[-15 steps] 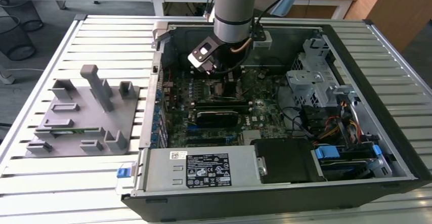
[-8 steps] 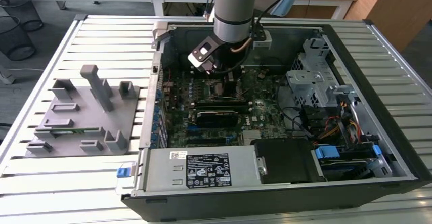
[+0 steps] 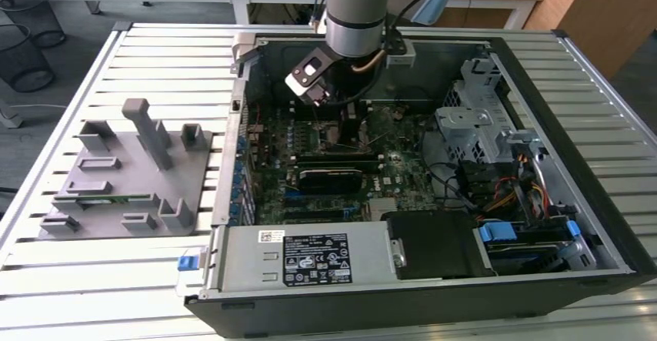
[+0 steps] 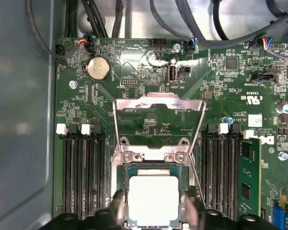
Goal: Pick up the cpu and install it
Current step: 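Place the cpu into insertion slot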
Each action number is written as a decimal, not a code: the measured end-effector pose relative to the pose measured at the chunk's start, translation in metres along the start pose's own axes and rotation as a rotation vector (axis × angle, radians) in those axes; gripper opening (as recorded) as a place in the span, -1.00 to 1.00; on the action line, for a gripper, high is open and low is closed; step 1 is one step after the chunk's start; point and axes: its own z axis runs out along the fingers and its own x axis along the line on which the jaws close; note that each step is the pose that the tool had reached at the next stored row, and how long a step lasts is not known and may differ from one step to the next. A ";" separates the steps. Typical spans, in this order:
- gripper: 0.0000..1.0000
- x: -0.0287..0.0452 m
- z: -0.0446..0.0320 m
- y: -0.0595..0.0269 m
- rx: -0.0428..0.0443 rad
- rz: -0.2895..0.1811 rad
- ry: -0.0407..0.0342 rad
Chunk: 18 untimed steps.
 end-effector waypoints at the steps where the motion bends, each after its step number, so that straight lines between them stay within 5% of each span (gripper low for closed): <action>1: 0.17 0.0000 -0.0010 0.0000 -0.0001 0.000 0.0001; 13: -0.77 -0.0001 -0.0098 0.0001 -0.0001 0.000 0.0002; 18: -0.79 -0.0001 -0.0112 0.0001 0.0000 0.000 0.0000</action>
